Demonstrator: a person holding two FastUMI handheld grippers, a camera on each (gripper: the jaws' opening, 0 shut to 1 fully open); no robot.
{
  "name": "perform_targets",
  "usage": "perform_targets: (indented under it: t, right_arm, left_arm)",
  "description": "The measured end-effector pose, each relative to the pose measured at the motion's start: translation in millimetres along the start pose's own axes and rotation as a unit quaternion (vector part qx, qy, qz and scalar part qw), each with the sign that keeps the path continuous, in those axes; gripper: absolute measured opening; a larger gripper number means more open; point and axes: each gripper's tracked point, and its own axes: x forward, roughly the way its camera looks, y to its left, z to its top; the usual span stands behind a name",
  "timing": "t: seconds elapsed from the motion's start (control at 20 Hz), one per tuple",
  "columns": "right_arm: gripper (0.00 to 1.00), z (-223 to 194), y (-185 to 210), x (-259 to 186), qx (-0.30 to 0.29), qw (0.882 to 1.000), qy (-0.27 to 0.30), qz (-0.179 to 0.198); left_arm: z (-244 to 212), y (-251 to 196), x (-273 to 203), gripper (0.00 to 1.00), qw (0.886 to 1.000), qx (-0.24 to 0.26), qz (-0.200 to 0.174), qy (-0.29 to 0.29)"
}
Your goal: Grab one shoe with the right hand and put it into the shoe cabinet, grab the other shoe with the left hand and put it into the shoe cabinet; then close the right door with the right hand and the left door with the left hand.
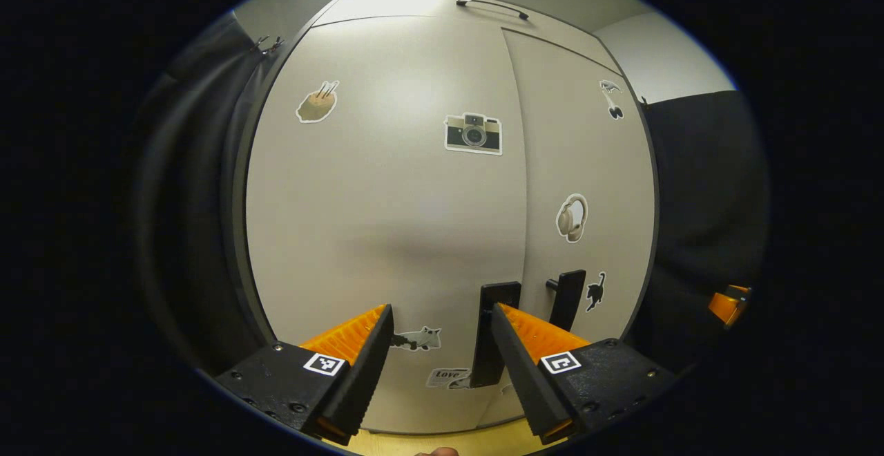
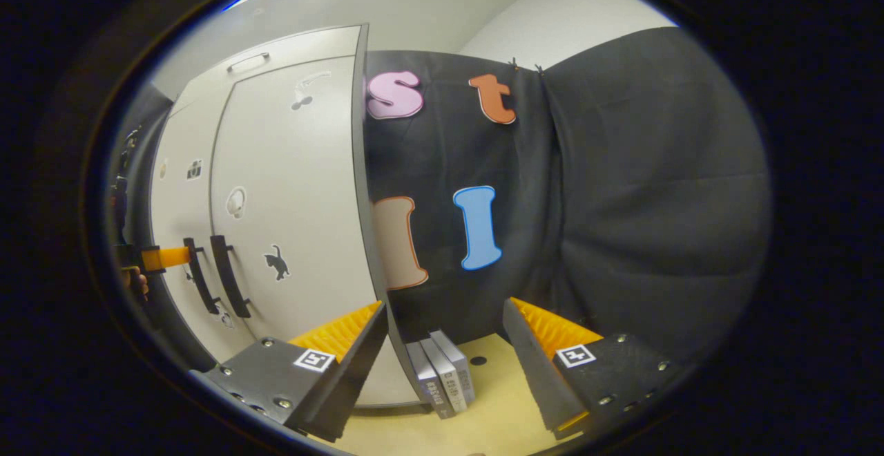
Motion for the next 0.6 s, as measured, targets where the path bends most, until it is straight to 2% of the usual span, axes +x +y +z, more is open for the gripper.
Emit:
perform_targets:
  t: [0.05,0.1,0.35,0.6]
  right_arm:
    - [1.00,-0.3,0.1,0.2,0.000,1.000,0.001,0.001]
    - [0.97,-0.4,0.8,0.1,0.000,1.000,0.002,0.002]
    - [1.00,-1.8,4.7,-3.5,-0.008,1.000,0.007,0.009]
    - [1.00,13.7,23.6,-21.0,-0.011,0.999,0.006,0.033]
  left_arm:
    - [-1.1,0.5,0.3,0.88,1.000,0.000,0.001,0.002]
    - [-1.5,0.7,1.1,0.88,1.000,-0.001,0.001,0.004]
    - [-4.4,0.2,2.4,0.87,1.000,-0.006,0.004,0.008]
    - [-1.2,-6.1,-18.5,0.86,1.000,-0.020,-0.004,0.015]
